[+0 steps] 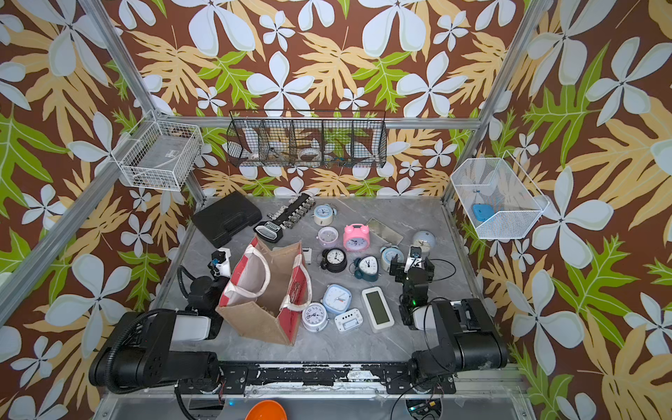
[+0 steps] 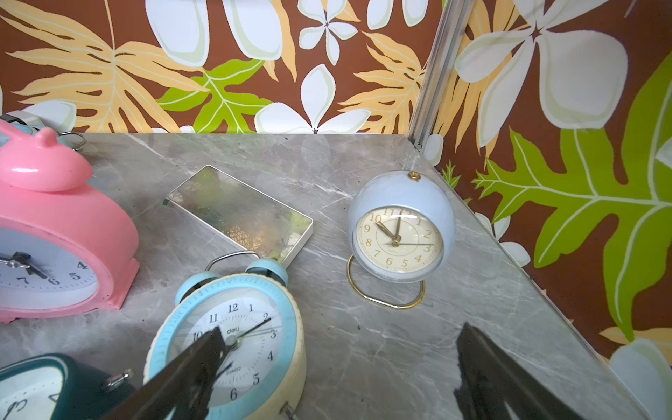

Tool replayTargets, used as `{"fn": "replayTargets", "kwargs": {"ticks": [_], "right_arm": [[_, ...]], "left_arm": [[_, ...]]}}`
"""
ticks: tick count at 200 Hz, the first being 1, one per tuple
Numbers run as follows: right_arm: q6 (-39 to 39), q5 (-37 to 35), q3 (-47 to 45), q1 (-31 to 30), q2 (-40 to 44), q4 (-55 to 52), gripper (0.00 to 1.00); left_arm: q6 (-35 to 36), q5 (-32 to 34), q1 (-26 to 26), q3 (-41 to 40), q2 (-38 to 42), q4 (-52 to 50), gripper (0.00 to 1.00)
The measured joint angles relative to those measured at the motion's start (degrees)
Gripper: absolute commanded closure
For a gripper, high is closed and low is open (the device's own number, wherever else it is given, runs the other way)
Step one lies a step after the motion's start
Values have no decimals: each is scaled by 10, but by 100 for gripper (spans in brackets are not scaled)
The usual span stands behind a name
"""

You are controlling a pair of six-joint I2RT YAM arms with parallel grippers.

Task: Put the alarm clock into the canvas bag
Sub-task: Adjust the canvas bag at the center of the board.

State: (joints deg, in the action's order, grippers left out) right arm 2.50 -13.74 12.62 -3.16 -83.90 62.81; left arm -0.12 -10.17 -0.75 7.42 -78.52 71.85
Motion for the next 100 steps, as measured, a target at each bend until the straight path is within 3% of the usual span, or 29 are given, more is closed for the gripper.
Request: {"fn": "replayTargets", "kwargs": {"ticks": [100], "right_arm": [[0, 0, 0, 0, 0, 0, 0]], "left_arm": [[0, 0, 0, -3, 0, 4, 0]]}}
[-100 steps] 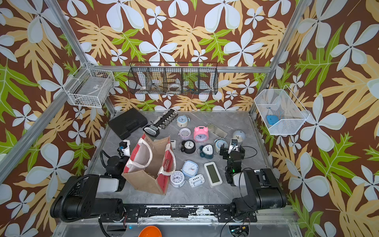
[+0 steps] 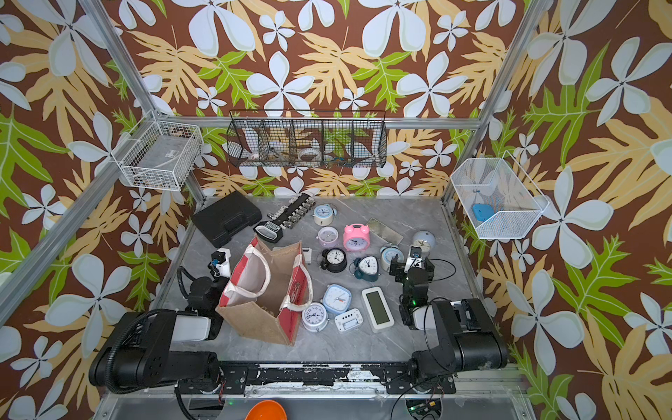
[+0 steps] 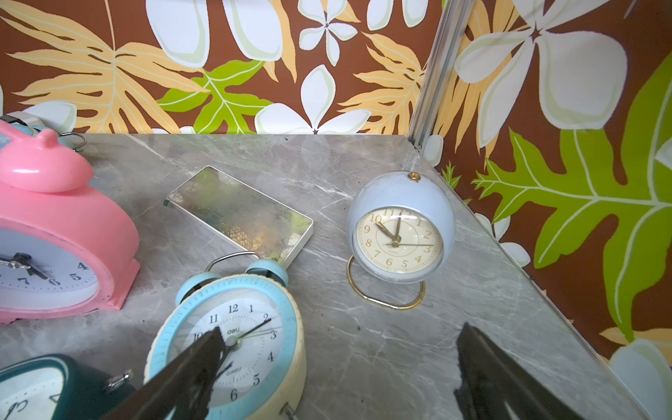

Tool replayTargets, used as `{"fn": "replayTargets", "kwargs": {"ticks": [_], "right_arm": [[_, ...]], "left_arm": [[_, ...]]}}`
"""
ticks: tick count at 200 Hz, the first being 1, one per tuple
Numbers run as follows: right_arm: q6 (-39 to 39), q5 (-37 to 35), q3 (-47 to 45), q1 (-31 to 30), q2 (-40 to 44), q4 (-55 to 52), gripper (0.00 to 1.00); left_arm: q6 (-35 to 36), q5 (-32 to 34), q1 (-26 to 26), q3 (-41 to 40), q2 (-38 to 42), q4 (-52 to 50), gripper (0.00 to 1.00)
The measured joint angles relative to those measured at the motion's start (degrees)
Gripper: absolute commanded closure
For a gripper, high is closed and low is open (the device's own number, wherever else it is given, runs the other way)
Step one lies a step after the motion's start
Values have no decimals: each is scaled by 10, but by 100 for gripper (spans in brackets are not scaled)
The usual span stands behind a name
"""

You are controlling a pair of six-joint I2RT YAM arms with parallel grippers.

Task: Put the alarm clock into the canvas bag
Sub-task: Adjust the canvas bag at the center of the board.

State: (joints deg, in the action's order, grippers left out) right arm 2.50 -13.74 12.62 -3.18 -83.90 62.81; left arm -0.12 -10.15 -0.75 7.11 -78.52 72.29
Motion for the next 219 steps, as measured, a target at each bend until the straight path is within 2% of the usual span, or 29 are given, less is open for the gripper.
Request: {"fn": "replayTargets", "kwargs": {"ticks": [156, 185, 219], "right_arm": [[0, 0, -1, 0, 1, 0, 1], [0, 0, -1, -1, 11, -6, 0], [-2, 0, 51, -3, 95, -95, 0]], "left_arm": [[0, 3, 0, -4, 4, 3, 0], [-9, 25, 0, -18, 45, 3, 0], [-28, 73, 0, -13, 115, -35, 0]]}}
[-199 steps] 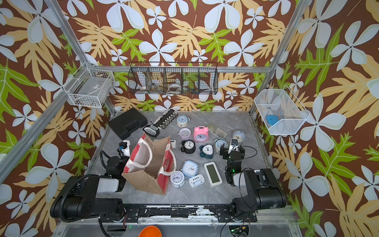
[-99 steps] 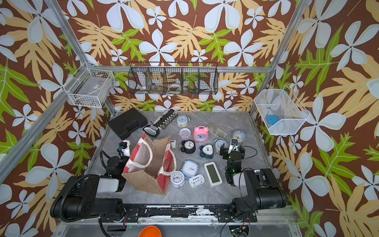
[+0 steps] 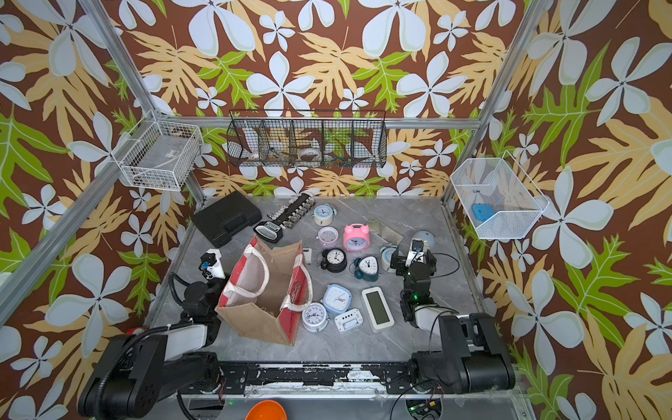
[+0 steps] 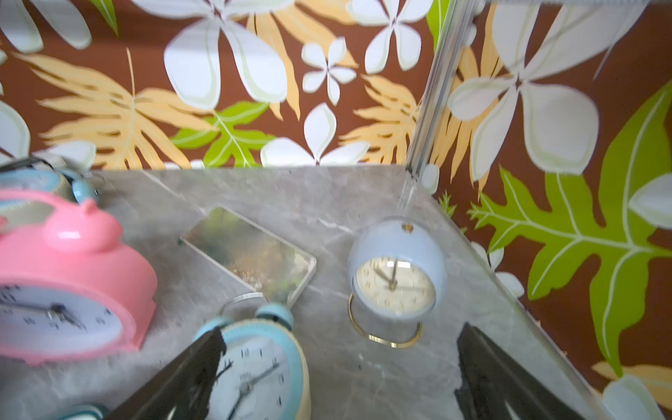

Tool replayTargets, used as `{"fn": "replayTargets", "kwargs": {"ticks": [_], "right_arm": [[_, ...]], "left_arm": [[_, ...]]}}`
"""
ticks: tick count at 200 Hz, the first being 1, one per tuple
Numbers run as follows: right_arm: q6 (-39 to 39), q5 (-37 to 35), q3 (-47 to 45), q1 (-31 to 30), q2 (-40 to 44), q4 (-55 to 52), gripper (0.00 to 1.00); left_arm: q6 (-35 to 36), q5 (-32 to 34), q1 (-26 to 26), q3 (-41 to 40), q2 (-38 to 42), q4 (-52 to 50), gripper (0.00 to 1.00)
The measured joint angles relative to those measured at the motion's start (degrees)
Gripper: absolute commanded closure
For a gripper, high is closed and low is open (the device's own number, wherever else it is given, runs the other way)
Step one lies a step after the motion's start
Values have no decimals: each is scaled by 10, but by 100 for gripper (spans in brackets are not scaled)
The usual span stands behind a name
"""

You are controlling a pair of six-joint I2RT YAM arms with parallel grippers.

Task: Put the alarm clock into the canvas bag
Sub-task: Adjust the canvas bag at the center of the board.

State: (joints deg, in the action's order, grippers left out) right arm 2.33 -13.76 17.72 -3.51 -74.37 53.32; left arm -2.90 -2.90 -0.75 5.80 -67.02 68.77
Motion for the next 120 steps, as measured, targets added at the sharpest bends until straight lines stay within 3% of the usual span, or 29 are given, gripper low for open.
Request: {"fn": "replayTargets", "kwargs": {"ticks": [27, 63, 94, 120], "right_arm": [[3, 7, 34, 0, 61, -84, 3], [34, 63, 95, 0, 120, -214, 10], [90, 131, 154, -14, 147, -327, 13], [136, 185, 207, -58, 148, -417, 17]], "left_arm": [[-28, 68, 0, 24, 71, -74, 0], [-88, 147, 0, 100, 151, -228, 7], [-150, 151, 0, 198, 175, -385, 14], [-174, 106, 0, 290, 170, -516, 18]]}}
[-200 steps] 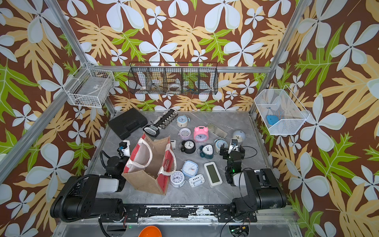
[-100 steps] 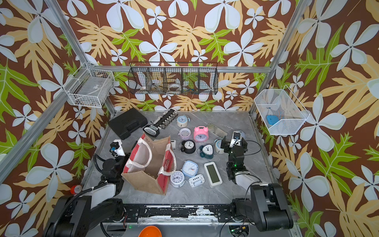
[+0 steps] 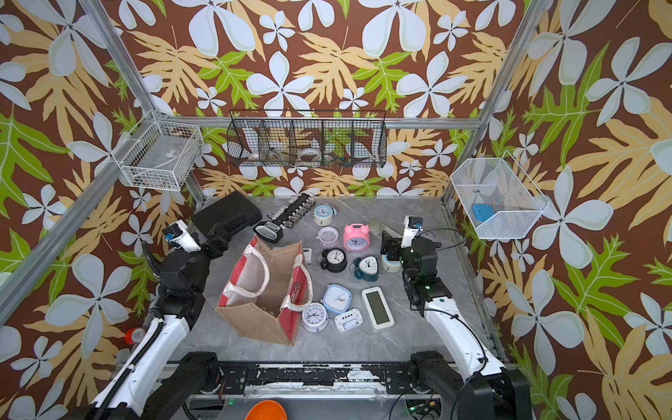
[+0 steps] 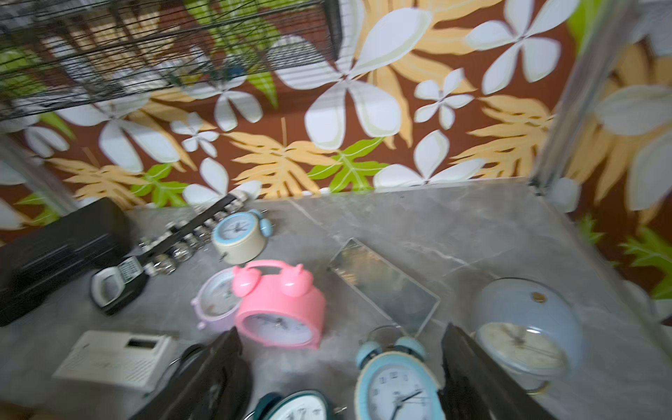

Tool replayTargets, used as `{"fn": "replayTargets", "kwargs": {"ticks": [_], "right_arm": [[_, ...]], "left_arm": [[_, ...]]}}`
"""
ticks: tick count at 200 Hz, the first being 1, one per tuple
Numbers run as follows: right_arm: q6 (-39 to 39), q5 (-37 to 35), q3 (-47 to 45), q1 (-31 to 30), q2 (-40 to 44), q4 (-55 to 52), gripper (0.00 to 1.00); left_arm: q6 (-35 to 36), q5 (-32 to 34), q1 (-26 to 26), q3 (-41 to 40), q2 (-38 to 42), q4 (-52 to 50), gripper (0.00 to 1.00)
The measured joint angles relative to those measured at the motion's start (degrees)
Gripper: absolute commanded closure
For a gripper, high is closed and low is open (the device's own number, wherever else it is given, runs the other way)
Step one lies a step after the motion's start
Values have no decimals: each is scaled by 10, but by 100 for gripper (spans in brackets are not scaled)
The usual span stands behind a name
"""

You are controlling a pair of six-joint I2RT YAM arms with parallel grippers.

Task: Put the alarm clock into the canvas bag
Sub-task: Adjust the canvas bag at the center of the board.

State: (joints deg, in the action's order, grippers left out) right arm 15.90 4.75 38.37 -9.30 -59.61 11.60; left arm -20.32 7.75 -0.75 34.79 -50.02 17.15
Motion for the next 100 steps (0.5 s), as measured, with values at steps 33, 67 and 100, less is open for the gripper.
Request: {"fn": "replayTargets", "kwargs": {"ticks": [33, 67, 100], "right_arm": [[65, 61, 70, -40, -21, -89, 24], [85, 98, 157, -113, -59, -181, 24], [87, 85, 247, -200, -108, -262, 23]], "left_arm": [[1, -71, 0, 102, -7, -157, 24], [32, -128, -14, 210, -15, -312, 29], [69, -112, -127, 317, -55, -447, 32]]}}
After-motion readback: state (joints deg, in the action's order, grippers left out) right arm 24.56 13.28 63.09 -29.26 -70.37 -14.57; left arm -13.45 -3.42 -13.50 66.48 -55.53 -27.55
